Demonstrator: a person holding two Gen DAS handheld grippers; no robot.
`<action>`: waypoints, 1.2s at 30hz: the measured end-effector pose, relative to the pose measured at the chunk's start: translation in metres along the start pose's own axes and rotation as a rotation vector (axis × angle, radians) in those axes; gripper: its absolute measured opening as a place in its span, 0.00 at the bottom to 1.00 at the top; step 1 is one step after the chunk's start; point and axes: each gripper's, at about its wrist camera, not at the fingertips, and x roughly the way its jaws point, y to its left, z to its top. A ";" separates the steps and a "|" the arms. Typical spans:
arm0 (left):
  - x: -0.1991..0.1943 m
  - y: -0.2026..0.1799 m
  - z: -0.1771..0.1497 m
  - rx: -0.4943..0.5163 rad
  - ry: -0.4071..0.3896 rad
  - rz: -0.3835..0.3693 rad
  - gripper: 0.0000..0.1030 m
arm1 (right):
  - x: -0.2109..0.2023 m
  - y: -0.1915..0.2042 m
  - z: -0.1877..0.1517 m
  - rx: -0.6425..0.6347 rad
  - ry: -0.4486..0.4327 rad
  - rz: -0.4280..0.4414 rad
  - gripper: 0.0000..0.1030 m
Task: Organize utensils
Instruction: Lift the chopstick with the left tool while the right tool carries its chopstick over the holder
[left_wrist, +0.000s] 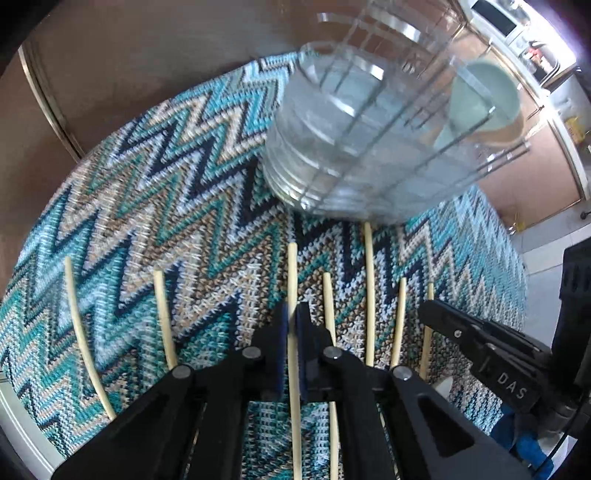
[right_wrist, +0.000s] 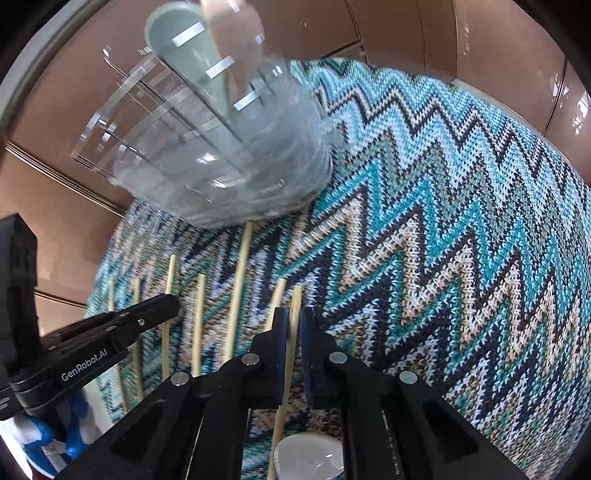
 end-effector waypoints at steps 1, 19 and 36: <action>-0.004 0.001 -0.001 -0.002 -0.015 -0.007 0.04 | -0.004 0.001 -0.001 0.000 -0.011 0.008 0.07; -0.109 0.011 -0.045 0.010 -0.392 -0.078 0.04 | -0.107 0.021 -0.042 -0.082 -0.339 0.147 0.06; -0.174 0.014 -0.076 0.011 -0.553 -0.099 0.04 | -0.176 0.062 -0.074 -0.158 -0.525 0.154 0.06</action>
